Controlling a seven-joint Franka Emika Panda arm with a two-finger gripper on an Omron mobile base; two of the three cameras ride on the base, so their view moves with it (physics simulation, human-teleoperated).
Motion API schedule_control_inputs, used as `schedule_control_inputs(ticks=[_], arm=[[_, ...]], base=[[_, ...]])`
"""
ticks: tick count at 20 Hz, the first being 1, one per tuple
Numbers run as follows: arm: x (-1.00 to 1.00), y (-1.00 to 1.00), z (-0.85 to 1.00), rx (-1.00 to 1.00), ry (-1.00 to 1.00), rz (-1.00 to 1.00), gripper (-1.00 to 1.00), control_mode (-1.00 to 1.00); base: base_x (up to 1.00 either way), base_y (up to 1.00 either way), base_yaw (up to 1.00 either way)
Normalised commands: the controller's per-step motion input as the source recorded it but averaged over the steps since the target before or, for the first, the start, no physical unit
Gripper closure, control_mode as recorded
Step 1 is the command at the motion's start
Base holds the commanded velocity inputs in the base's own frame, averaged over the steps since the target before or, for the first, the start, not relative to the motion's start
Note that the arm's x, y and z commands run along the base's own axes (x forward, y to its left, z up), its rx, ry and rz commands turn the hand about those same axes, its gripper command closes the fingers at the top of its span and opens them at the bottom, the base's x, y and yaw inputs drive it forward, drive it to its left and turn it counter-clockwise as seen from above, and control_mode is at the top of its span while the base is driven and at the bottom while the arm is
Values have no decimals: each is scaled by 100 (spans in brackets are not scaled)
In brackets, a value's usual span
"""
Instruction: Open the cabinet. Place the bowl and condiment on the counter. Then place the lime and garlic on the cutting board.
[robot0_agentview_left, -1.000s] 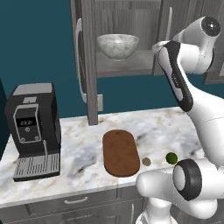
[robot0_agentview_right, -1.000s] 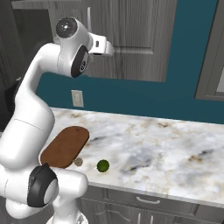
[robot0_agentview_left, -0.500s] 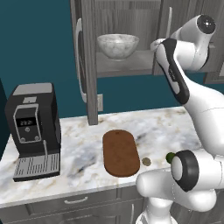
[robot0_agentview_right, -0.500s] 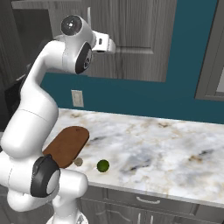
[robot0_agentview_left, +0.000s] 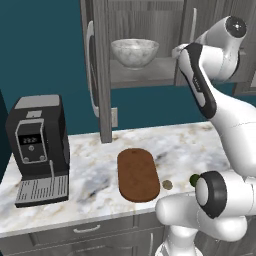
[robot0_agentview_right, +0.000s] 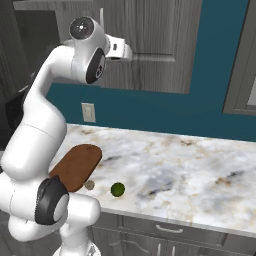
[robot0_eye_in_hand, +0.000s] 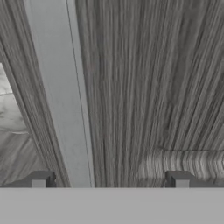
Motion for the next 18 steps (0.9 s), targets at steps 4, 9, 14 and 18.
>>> schedule_control_inputs(ticks=[4,9,14,18], arm=[[44,-31,-10,0,-17,0,100,-100],[30,-34,-14,-2,-23,0,100,-100],[4,-6,-47,-21,-35,0,100,-100],[-13,-17,-86,-36,-51,0,100,-100]], base=[[0,0,0],[0,0,0],[0,0,0],[0,0,0]])
